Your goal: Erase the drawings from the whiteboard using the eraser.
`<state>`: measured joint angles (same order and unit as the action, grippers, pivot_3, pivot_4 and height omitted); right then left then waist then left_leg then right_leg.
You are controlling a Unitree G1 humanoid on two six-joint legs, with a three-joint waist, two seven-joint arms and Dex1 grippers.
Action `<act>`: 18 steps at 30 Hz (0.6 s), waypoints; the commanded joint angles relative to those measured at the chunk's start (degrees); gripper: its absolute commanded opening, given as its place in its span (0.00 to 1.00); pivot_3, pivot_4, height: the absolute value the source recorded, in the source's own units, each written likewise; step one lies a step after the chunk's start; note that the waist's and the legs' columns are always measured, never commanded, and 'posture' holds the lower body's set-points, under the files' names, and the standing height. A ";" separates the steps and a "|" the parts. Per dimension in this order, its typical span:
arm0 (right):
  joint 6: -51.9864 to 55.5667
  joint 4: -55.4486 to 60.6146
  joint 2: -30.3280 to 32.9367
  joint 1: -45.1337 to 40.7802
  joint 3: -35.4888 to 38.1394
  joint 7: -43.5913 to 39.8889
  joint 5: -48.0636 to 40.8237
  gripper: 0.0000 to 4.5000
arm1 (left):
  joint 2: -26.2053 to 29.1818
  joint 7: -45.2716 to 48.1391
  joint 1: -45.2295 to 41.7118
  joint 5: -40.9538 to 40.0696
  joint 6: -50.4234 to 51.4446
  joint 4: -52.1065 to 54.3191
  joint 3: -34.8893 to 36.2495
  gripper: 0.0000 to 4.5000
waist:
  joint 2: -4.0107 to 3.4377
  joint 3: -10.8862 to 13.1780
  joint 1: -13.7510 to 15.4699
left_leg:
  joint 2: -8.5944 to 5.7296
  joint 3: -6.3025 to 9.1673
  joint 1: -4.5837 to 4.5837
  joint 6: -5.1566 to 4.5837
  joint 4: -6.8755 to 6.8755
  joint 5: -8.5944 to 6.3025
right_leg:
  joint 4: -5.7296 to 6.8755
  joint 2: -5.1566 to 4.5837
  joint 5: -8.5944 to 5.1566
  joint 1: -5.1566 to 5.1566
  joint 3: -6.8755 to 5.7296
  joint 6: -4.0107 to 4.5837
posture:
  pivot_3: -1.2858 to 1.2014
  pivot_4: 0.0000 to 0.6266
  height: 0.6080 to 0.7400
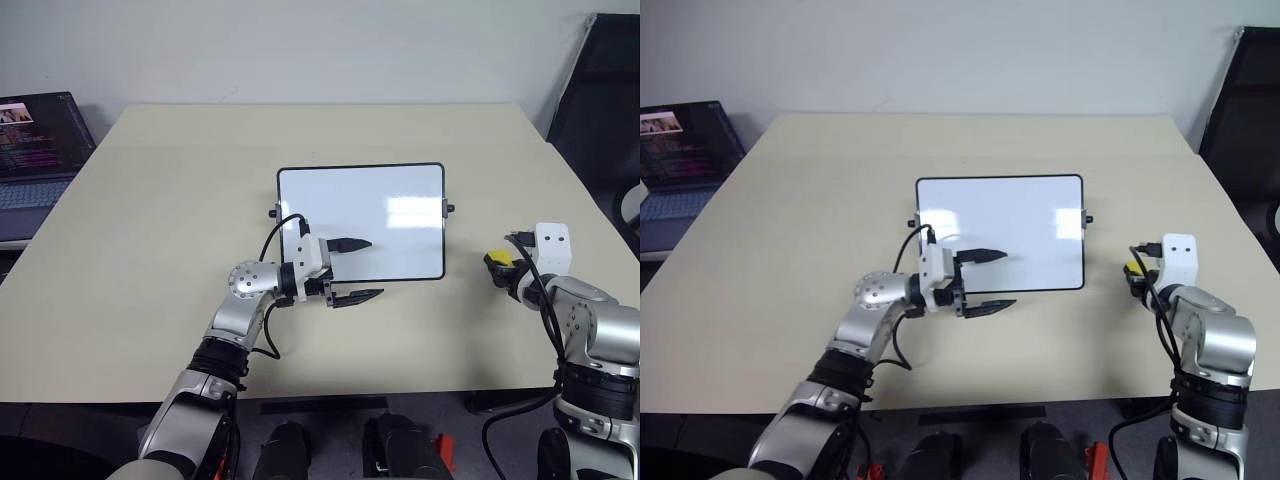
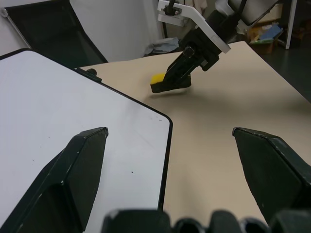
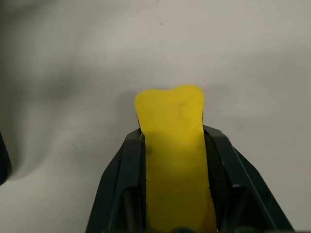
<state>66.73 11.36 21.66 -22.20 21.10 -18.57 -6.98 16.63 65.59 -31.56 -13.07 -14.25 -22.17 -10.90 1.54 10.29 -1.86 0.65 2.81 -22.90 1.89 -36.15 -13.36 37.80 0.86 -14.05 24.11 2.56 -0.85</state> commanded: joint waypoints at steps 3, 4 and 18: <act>-1.65 0.22 1.33 0.19 0.38 0.76 -1.62 0.27 | 0.05 0.67 0.16 -1.27 0.14 2.17 0.56 1.00 | 0.00 0.00 0.00 | 0.00 0.00 0.01 0.00 0.00 0.00 | 0.03 0.00 0.00 0.00 0.01 0.00 | 0.52 0.24 1.00; -1.66 0.21 1.41 0.31 0.33 0.87 -1.77 0.27 | 0.03 1.02 0.28 -1.61 0.52 2.47 0.49 1.00 | 0.00 0.00 0.00 | 0.00 0.00 0.01 0.00 -0.01 0.00 | 0.05 0.00 0.00 0.00 0.01 0.00 | 0.52 0.24 1.00; -1.58 -0.94 1.83 0.15 0.77 2.55 -3.11 0.27 | 0.09 3.37 0.40 -3.10 3.07 3.71 0.49 1.00 | 0.00 0.00 0.00 | 0.00 0.00 0.03 -0.01 -0.07 0.00 | 0.14 0.02 0.00 0.00 0.02 0.00 | 0.52 0.24 1.00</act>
<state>65.63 9.76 22.74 -21.39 21.13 -16.19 -9.32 16.62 68.44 -30.55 -15.29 -11.07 -20.33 -10.90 1.54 10.29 -1.86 0.65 2.81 -22.87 1.88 -36.23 -13.36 37.93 0.88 -14.05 24.10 2.58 -0.84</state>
